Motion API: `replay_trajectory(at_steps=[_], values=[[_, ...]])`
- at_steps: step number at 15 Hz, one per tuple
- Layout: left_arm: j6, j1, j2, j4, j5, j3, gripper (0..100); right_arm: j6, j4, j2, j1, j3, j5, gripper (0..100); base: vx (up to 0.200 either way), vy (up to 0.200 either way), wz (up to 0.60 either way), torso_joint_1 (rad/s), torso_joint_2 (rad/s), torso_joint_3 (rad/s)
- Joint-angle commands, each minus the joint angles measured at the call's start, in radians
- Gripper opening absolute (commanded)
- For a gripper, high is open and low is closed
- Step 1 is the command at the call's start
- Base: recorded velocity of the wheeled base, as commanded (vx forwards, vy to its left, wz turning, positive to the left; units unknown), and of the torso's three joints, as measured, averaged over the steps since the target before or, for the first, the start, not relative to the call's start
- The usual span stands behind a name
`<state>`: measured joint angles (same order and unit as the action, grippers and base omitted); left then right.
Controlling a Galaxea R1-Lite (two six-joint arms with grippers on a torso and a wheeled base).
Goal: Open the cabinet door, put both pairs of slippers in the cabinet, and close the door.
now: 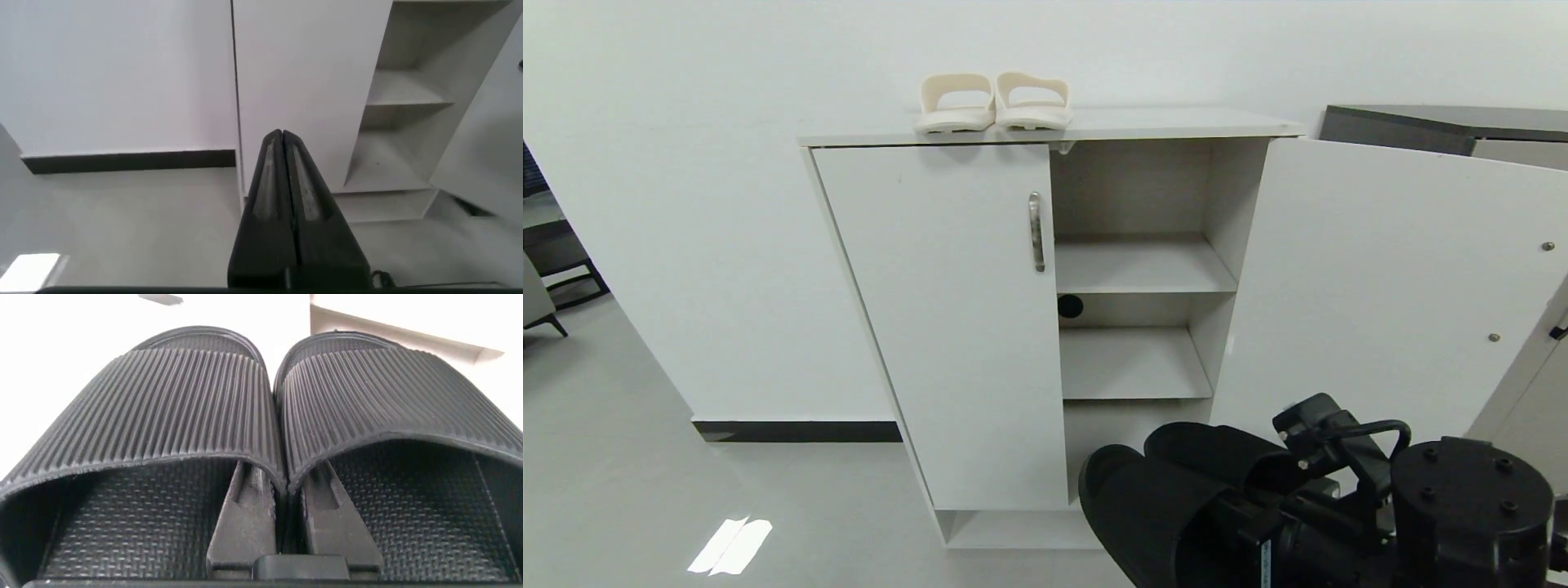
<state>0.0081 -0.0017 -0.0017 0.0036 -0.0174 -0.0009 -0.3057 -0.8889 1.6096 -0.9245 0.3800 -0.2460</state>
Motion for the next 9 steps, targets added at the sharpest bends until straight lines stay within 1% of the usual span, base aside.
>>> replay_trajectory(at_steps=[1,4,7,9], values=[[-0.023,0.0,0.003,-0.001,-0.001,0.001,0,-0.001,-0.002,0.016,-0.001,-0.013,-0.001,0,0.0,0.0,0.0,0.0,0.0,0.0],[-0.019,0.0,0.003,-0.001,-0.001,0.001,0,-0.007,-0.019,0.113,0.006,-0.013,0.002,0,0.0,0.0,0.0,0.0,0.0,0.0],[-0.019,0.0,0.003,-0.001,-0.001,0.001,0,-0.007,-0.171,0.214,0.018,-0.043,-0.012,0,0.0,0.0,0.0,0.0,0.0,0.0],[-0.019,0.0,0.003,-0.001,-0.002,0.001,0,-0.007,-0.26,0.274,0.018,-0.053,-0.05,0,0.0,0.0,0.0,0.0,0.0,0.0]])
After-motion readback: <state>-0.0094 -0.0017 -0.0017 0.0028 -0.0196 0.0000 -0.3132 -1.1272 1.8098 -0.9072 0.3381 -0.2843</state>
